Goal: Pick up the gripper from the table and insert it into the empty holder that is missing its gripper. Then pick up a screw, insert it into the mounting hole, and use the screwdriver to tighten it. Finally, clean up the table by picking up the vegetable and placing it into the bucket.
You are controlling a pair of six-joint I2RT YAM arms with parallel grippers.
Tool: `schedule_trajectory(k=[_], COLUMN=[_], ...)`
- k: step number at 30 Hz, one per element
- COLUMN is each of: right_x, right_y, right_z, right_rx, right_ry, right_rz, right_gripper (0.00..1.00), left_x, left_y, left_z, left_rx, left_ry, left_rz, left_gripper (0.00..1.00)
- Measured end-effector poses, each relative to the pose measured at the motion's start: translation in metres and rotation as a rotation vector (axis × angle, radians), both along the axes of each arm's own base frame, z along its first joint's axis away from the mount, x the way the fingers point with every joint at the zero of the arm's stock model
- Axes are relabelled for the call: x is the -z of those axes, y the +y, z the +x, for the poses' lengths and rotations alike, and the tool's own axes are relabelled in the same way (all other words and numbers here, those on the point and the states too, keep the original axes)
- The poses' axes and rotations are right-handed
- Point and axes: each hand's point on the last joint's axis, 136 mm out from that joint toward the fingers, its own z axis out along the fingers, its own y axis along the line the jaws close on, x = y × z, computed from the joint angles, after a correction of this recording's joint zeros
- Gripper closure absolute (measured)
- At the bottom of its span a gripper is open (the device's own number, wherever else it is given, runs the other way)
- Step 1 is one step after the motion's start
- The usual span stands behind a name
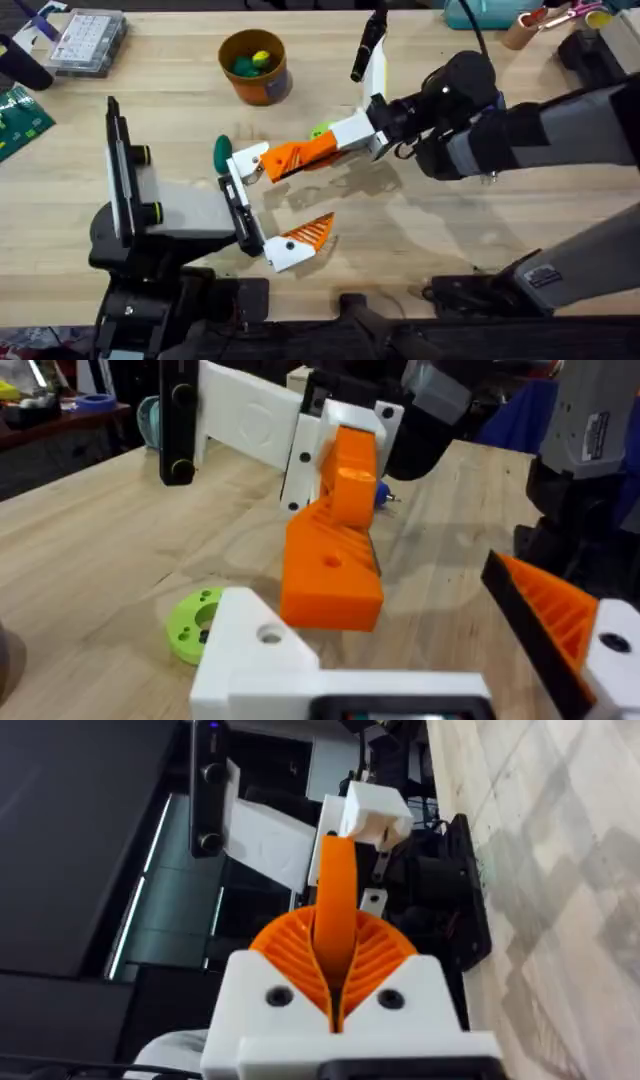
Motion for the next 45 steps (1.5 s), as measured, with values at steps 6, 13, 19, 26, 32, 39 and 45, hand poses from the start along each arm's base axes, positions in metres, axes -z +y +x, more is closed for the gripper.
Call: schedule_trajectory(k=[6,13,19,26,32,39,45], right_x=[0.006,0.014,0.018,0.019,0.014,0.017,0.021], right_y=[0.001,0.001,0.002,0.003,0.004,0.007,0.019], right_z=[0.001,0.002,0.003,0.006,0.009,0.012,0.012], right_rx=[0.000,0.001,0.005,0.023,0.041,0.064,0.074], right_ry=[0.052,0.077,0.090,0.078,0.034,0.073,0.100], right_rz=[-0.028,-0.046,-0.055,-0.051,-0.025,-0.043,-0.061], right_gripper=[0.978,0.978,0.978,0.978,0.978,0.978,0.978], left_x=[0.000,-0.001,-0.001,-0.001,-0.002,-0.001,0.000], left_y=[0.000,0.000,0.000,0.000,0.000,0.000,0.001], left_z=[0.000,0.001,0.001,0.001,0.001,0.001,0.003], left_rx=[-0.001,-0.007,-0.006,-0.006,-0.006,-0.006,-0.017], left_ry=[-0.001,-0.005,-0.007,-0.005,-0.016,-0.010,0.003], left_rz=[0.000,0.000,0.000,0.000,0.000,0.000,0.000], left_gripper=[0.014,0.015,0.015,0.014,0.015,0.014,0.014])
